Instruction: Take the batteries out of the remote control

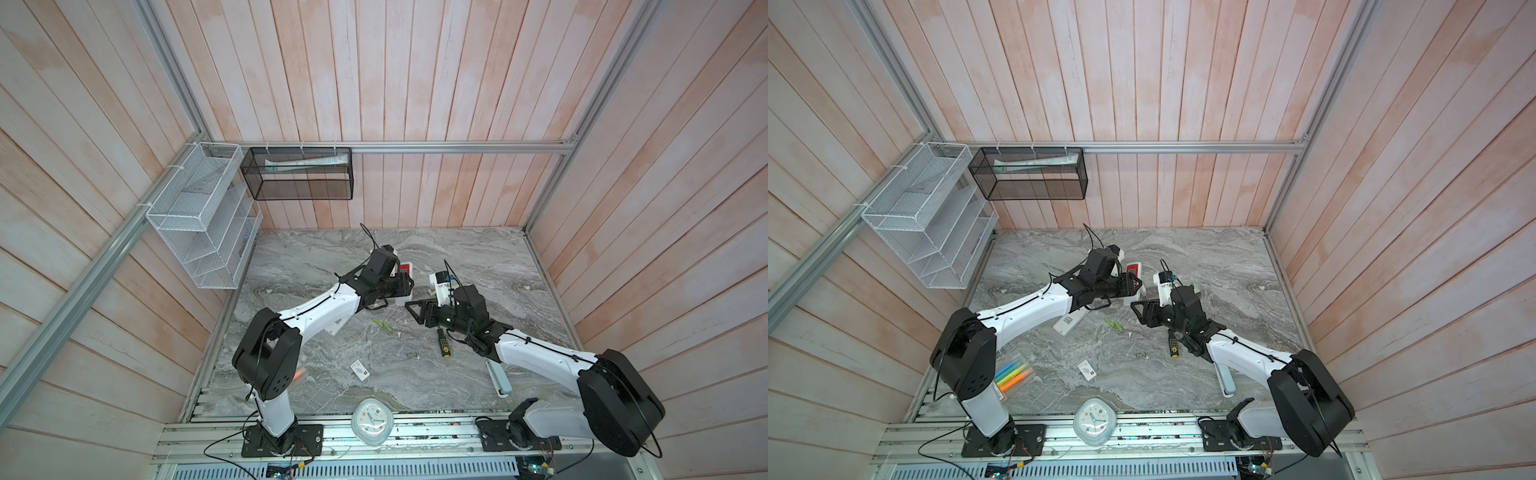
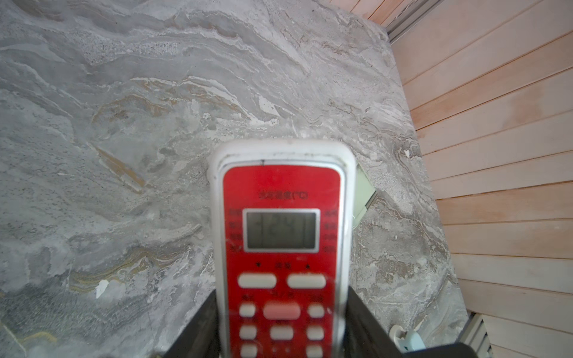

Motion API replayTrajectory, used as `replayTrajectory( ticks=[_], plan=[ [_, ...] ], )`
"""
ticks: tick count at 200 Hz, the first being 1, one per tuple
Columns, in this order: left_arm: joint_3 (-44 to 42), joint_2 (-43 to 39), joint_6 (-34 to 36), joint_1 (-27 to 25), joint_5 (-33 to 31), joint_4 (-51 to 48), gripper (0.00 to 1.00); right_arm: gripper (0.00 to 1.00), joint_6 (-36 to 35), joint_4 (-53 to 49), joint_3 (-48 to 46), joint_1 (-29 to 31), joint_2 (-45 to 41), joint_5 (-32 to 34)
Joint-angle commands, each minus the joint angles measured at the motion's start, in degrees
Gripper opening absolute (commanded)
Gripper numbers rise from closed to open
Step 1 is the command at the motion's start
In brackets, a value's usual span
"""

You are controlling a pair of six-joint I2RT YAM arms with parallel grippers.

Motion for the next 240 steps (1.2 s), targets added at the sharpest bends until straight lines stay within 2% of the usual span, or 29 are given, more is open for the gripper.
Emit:
replayTrajectory(
  ticks=[1,40,91,152,170,189,222,240],
  plan=[
    [-1.2,-2.3,-0.8,-0.2,2.0,3.1,0.46,0.6,0.4,1.5,2.5,-0.1,1.4,-0.1],
    [-1.4,-2.5,-0.7,-0.6,3.0,3.2,0.46,0.49,0.4,3.2,4.0,-0.2,3.2,0.3],
    [-2.0,-2.9,-0.7,-0.7,2.8,3.4,0.46,0.31,0.9,3.9,5.7,-0.2,5.5,0.3],
    [-2.4,-2.7,-0.9,-0.7,2.6,4.1,0.46,0.17,1.6,4.7,6.1,-0.2,5.9,0.1],
    [-2.6,-3.1,-1.0,-0.7,2.2,4.1,0.51,0.14,1.1,4.7,6.2,-0.2,6.1,-0.1],
    [-2.6,-3.5,-1.0,-0.7,1.7,3.9,0.63,0.13,-0.2,4.5,6.2,-0.2,6.3,-0.3],
    [-2.3,-4.9,-0.5,-0.1,1.0,2.8,1.0,0.1,-4.9,2.2,6.4,-0.2,6.8,0.6],
    [-2.7,-6.9,-0.2,1.1,0.6,1.6,1.0,0.09,-8.4,0.8,6.4,0.0,6.9,2.1]
  ],
)
